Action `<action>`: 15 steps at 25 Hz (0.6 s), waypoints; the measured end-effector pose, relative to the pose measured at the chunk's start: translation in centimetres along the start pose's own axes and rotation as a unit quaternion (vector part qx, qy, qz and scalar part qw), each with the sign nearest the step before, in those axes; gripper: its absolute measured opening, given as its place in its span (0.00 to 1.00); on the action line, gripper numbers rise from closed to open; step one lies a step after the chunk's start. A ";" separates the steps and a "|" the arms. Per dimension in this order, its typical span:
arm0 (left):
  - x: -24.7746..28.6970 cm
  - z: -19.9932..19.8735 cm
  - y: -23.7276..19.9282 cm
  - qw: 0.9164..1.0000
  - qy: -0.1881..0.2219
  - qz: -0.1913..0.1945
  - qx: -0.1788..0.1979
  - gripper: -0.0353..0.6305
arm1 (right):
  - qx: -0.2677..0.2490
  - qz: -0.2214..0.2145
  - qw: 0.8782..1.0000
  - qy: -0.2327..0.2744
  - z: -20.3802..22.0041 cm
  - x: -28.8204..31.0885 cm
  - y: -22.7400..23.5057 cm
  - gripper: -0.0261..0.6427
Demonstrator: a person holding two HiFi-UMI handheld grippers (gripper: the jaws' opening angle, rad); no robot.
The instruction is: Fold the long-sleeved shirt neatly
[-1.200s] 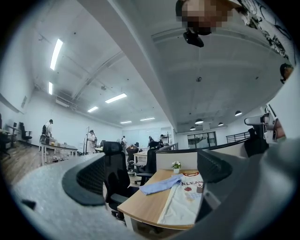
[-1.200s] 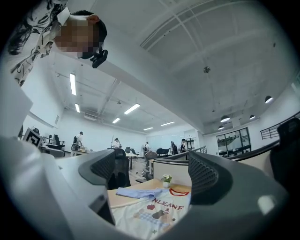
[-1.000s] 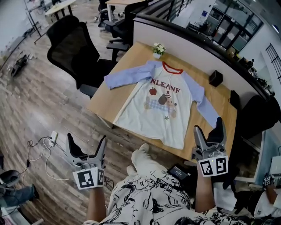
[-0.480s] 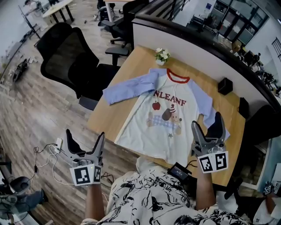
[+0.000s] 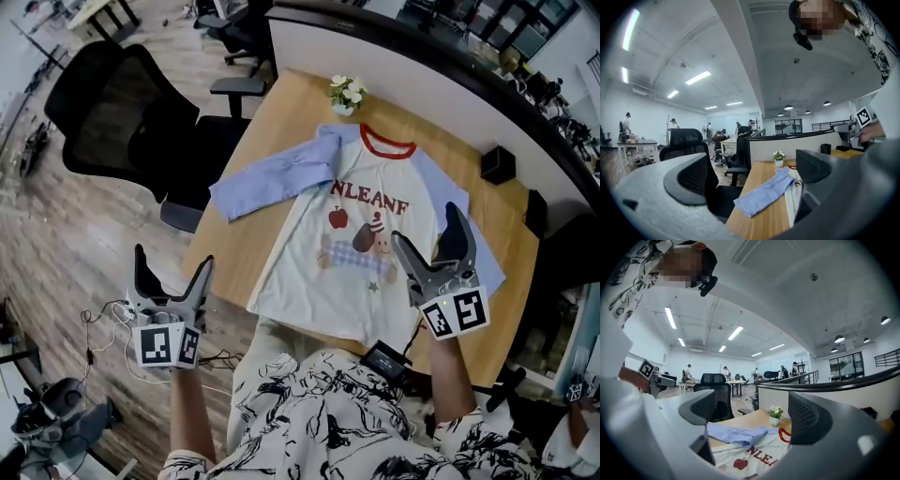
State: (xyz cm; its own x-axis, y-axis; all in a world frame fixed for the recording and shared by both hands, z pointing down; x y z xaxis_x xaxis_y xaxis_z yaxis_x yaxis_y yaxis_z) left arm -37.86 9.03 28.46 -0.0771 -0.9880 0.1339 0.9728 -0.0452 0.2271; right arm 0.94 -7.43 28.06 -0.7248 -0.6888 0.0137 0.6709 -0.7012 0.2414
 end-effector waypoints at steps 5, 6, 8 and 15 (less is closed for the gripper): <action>5.6 3.3 -2.8 0.998 -0.029 0.058 0.013 0.89 | 0.029 -0.029 0.998 -0.050 4.6 6.7 -2.8 0.76; 6.8 4.2 -3.4 0.997 -0.034 0.068 0.011 0.89 | 0.037 -0.035 0.997 -0.062 6.0 8.2 -3.9 0.76; 9.3 6.3 -4.5 0.995 -0.047 0.093 0.011 0.89 | 0.046 -0.050 0.994 -0.091 9.1 11.1 -6.2 0.76; 17.5 15.1 -7.0 0.978 -0.110 0.180 0.000 0.85 | 0.025 -0.114 0.973 -0.200 19.9 20.1 -13.5 0.76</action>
State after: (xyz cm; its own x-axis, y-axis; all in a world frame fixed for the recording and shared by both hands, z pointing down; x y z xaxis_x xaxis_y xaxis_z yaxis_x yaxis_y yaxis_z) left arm -49.33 -5.66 43.79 0.2246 -0.8844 0.4092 0.9459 0.2988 0.1267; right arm -25.78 -8.16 44.43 -0.8640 -0.3818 0.3283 0.4837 -0.8106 0.3302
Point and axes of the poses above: the fingertips, and each gripper's own axes: x forward along the fingers, y to its right, z out of its underside, the point moved 4 cm from there along -x, backward along the fingers, and after that the axes turned 11 degrees about x, right-handed, at the moved point
